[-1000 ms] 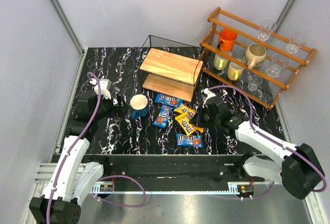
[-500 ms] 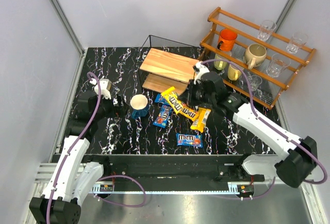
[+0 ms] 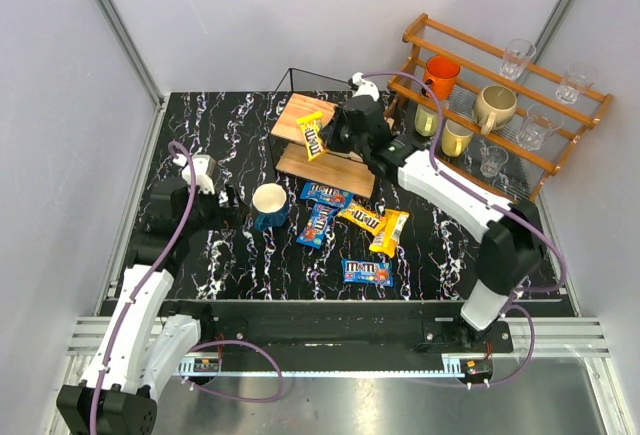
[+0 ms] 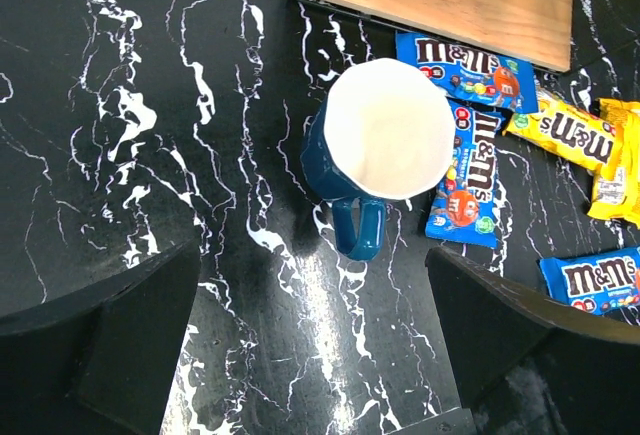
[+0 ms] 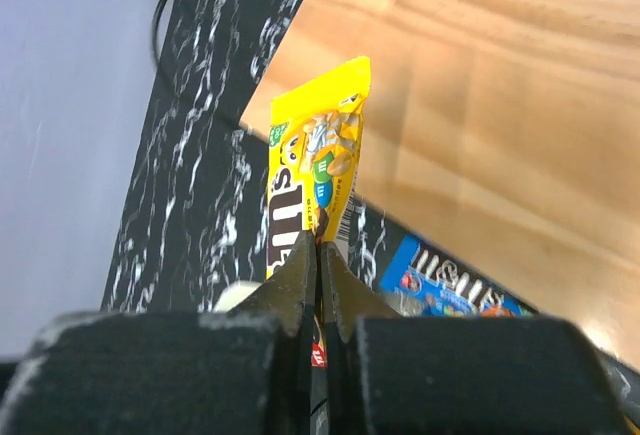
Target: Place and organize the candy bags onto the shelf
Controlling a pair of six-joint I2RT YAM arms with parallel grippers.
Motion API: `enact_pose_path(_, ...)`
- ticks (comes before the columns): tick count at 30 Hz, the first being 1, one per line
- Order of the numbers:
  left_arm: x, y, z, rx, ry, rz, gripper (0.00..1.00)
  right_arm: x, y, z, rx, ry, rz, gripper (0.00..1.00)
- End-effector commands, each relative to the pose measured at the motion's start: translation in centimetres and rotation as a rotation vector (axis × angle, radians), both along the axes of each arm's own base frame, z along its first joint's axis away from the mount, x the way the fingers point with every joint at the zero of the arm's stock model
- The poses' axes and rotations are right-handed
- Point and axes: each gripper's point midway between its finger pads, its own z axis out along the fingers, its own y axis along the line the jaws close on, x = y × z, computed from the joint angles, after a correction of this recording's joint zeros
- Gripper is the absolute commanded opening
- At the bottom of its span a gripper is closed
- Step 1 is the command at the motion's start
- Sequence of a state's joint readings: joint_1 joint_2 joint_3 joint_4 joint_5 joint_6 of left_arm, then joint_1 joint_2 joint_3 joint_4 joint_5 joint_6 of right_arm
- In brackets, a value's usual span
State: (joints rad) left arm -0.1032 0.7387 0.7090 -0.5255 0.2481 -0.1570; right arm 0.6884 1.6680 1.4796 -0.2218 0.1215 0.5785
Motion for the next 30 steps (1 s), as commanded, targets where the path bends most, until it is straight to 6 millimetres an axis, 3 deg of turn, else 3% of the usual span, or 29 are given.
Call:
enact_pose_path(1, 0.6, 0.8, 2.0, 0.022, -0.056, 0.045, 0.99, 5.1, 0.3, 2.5, 0.137, -0.075, -0.246, 0.0)
enact_pose_path(7, 0.5, 0.8, 2.2, 0.025, -0.067, 0.05, 0.99, 8.5, 0.9, 2.4, 0.207, -0.112, -0.409, 0.0)
enact_pose_path(15, 0.5, 0.6, 2.1, 0.02, -0.062, 0.036, 0.99, 10.3, 1.7, 3.0, 0.274, -0.155, -0.546, 0.0)
enact_pose_path(20, 0.4, 0.5, 2.2, 0.018, -0.065, 0.034, 0.99, 10.9, 3.3, 1.3, 0.27, -0.13, -0.539, 0.0)
enact_pose_path(30, 0.5, 0.4, 2.2, 0.017, -0.062, 0.026, 0.99, 11.3, 3.2, -1.3, 0.25, -0.098, -0.576, 0.0)
